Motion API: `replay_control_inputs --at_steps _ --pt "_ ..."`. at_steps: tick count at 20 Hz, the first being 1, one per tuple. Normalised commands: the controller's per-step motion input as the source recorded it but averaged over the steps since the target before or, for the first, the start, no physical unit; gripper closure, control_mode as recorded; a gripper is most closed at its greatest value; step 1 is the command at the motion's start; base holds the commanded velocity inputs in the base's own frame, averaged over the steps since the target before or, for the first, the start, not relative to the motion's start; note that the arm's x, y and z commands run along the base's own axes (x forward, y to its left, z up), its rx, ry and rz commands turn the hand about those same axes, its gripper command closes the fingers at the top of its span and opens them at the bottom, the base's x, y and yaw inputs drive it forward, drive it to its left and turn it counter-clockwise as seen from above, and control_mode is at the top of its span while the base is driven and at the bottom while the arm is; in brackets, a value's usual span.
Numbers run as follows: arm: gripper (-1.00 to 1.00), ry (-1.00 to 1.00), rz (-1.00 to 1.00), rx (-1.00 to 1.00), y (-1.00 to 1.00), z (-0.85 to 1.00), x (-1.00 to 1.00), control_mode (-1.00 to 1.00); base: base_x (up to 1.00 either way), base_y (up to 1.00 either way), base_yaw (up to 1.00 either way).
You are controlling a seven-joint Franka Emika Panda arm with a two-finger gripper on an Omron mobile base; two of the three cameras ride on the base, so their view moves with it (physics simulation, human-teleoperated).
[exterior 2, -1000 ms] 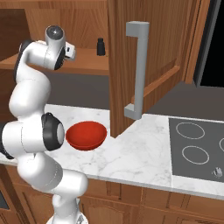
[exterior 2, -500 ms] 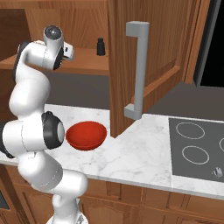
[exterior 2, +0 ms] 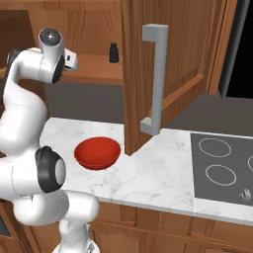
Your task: Open the cabinet. Pick the pear and banana from the cabinet and place them into the bowl. Then close the cabinet.
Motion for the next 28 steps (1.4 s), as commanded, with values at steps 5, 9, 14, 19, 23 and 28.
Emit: replay_control_inputs --at_steps 5,9,14,19,23,28 --pt "1.00 -0.01 0.00 0.00 -0.16 0.00 -1.00 -1.00 0.00 0.00 0.00" --pt "1.00 0.00 -0.07 0.00 -0.32 0.01 -1.00 -1.00 0.00 0.00 0.00" --pt "1.00 0.09 -0.17 0.00 -0.52 0.06 -1.00 -1.00 0.00 0.00 0.00" --pt "1.00 0.11 -0.08 -0.05 -0.34 -0.21 -0.51 -1.00 0.00 0.00 0.00" --pt "1.00 0.13 0.02 -0.04 -0.13 -0.71 -0.04 -1.00 0.00 0.00 0.00" --pt "1.00 0.26 0.00 -0.08 -0.23 -1.00 -0.16 -1.00 0.00 0.00 0.00"
